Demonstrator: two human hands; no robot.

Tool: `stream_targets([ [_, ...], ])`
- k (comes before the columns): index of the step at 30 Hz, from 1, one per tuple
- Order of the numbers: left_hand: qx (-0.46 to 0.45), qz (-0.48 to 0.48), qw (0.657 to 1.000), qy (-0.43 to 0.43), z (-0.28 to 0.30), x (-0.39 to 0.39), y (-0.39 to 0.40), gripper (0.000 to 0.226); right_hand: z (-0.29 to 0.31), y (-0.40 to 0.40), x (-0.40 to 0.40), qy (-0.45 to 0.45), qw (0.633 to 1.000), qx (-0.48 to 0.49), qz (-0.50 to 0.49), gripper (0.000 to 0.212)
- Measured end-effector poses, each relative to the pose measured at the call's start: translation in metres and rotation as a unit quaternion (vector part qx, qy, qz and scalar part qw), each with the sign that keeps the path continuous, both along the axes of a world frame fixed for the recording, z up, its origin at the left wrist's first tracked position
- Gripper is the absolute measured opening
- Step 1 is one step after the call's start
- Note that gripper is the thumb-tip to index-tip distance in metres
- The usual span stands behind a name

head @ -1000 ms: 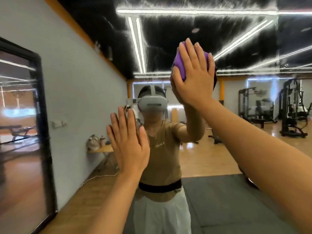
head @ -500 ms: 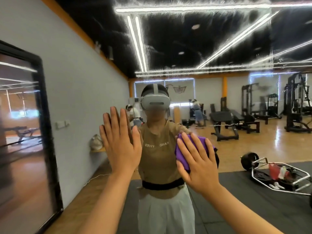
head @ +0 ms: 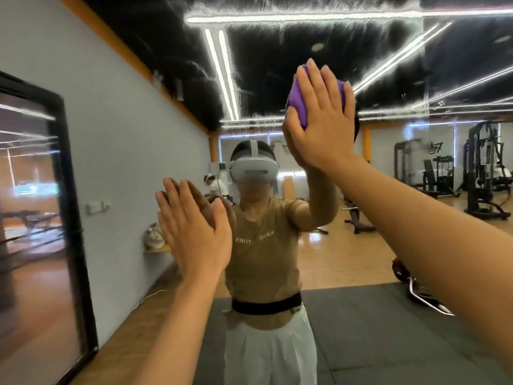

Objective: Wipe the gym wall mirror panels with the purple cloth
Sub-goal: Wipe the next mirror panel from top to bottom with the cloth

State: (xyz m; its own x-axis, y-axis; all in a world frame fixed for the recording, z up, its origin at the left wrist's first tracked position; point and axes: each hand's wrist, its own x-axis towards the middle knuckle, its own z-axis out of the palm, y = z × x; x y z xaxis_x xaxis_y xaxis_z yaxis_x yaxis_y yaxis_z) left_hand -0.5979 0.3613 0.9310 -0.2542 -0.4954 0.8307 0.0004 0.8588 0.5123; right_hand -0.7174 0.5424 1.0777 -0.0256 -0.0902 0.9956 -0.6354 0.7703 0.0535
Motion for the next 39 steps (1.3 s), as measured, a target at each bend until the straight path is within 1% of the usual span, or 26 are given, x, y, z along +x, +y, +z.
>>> stream_targets([
  [2,0.005,0.003,1.000,-0.008,0.001,-0.003,0.005,0.085,-0.005,-0.002,0.000,0.005,1.000,-0.008,0.006,0.064],
  [4,-0.010,0.015,1.000,0.001,-0.004,-0.007,0.004,0.086,-0.031,0.001,0.000,0.014,1.000,-0.009,0.015,0.063],
  [6,-0.029,0.022,0.999,0.016,-0.009,-0.011,0.000,0.085,-0.073,0.006,-0.001,0.008,1.000,0.004,0.014,0.065],
  [9,-0.043,0.030,0.998,0.026,-0.014,-0.016,-0.004,0.084,-0.155,0.018,-0.002,0.004,0.998,0.058,-0.015,0.066],
  [11,-0.043,0.037,0.998,0.034,-0.015,-0.019,-0.003,0.083,-0.206,0.030,-0.006,0.015,0.996,0.091,-0.017,0.064],
  [13,-0.047,0.051,0.997,0.040,-0.018,-0.021,-0.002,0.077,-0.239,0.041,-0.010,0.020,0.994,0.107,-0.009,0.064],
  [15,-0.070,0.066,0.994,0.048,-0.020,-0.025,0.002,0.065,-0.251,0.047,-0.010,0.018,0.993,0.117,-0.007,0.065],
  [17,-0.082,0.071,0.992,0.062,-0.021,-0.031,0.009,0.056,-0.249,0.050,-0.011,0.020,0.992,0.126,-0.008,0.066],
  [19,-0.070,0.067,0.993,0.070,-0.021,-0.035,0.017,0.055,-0.238,0.052,-0.012,0.030,0.990,0.139,-0.012,0.066],
  [21,-0.055,0.064,0.994,0.067,-0.020,-0.037,0.021,0.057,-0.216,0.054,-0.015,0.037,0.989,0.141,-0.023,0.065],
  [23,-0.048,0.064,0.995,0.061,-0.019,-0.037,0.024,0.061,-0.177,0.056,-0.018,0.032,0.992,0.120,-0.029,0.064],
  [26,-0.044,0.067,0.995,0.060,-0.018,-0.038,0.028,0.065,-0.099,0.059,-0.022,0.013,0.997,0.072,-0.018,0.064],
  [29,-0.098,0.083,0.991,0.048,-0.021,-0.041,0.033,0.061,-0.028,0.068,-0.023,-0.006,1.000,0.023,-0.003,0.063],
  [31,-0.126,0.084,0.988,0.039,-0.022,-0.043,0.036,0.061,-0.009,0.070,-0.023,-0.021,1.000,0.006,0.004,0.063],
  [34,-0.119,0.076,0.989,0.042,-0.024,-0.046,0.040,0.062,-0.025,0.069,-0.024,-0.013,1.000,-0.012,0.014,0.063],
  [36,-0.117,0.071,0.989,0.048,-0.024,-0.047,0.040,0.062,-0.059,0.070,-0.026,-0.006,1.000,-0.011,0.010,0.064],
  [39,-0.117,0.072,0.989,0.054,-0.024,-0.048,0.040,0.063,-0.129,0.079,-0.029,-0.007,1.000,0.025,-0.010,0.065],
])
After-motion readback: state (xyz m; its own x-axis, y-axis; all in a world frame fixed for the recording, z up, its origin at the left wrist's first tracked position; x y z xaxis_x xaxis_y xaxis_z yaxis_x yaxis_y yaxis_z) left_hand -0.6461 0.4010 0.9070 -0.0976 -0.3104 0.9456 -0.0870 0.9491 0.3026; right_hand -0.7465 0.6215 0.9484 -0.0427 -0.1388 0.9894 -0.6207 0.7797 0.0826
